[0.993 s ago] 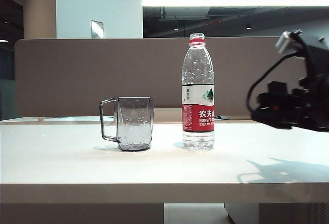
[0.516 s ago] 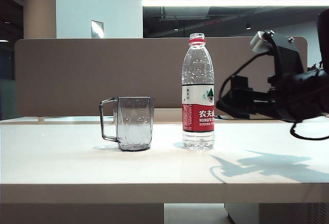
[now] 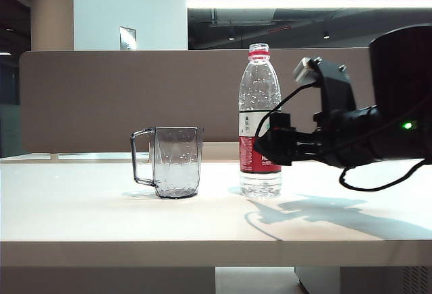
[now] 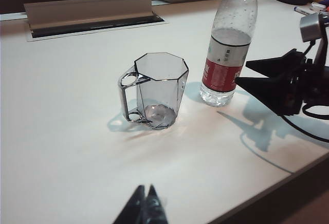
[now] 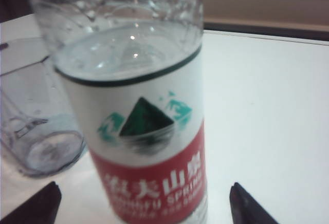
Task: Pick up the mineral water bottle on the table and pour a little water into the mug.
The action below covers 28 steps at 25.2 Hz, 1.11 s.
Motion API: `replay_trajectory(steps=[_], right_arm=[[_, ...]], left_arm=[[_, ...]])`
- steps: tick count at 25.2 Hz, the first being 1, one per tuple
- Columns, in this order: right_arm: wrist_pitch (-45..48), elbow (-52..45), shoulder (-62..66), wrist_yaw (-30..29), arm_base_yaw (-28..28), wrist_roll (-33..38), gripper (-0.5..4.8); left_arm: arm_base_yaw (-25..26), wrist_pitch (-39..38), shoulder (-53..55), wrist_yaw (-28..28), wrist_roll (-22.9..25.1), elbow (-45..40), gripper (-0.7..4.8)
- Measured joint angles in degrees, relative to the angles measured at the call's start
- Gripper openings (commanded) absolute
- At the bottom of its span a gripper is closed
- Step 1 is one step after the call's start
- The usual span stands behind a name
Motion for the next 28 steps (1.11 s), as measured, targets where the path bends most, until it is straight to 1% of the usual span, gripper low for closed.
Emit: replay_trajectory(steps=[10, 13, 18, 24, 26, 28], right_arm=[[-0.2, 6.7, 4.0, -0.1, 0.0, 0.0, 4.79], [-2.1, 9.1, 5.1, -0.6, 0.0, 0.0, 4.79], [-3.6, 11.5, 7.0, -2.6, 0.2, 0.0, 4.79], [-4.2, 12.7, 8.5, -2.6, 0.6, 0.0, 4.79], [-4.1, 12.7, 8.5, -2.6, 0.7, 0.0, 4.18], [-4.1, 12.7, 8.5, -2.6, 0.7, 0.0, 3.81]], left_arm=[[0.0, 0.0, 0.0, 0.0, 0.0, 0.0, -0.05], [0.0, 0.0, 0.0, 0.0, 0.0, 0.0, -0.05], [0.0, 0.0, 0.0, 0.0, 0.0, 0.0, -0.05], [0.0, 0.0, 0.0, 0.0, 0.0, 0.0, -0.05], [0.0, 0.0, 0.0, 0.0, 0.0, 0.0, -0.05], [0.0, 0.0, 0.0, 0.0, 0.0, 0.0, -0.05]])
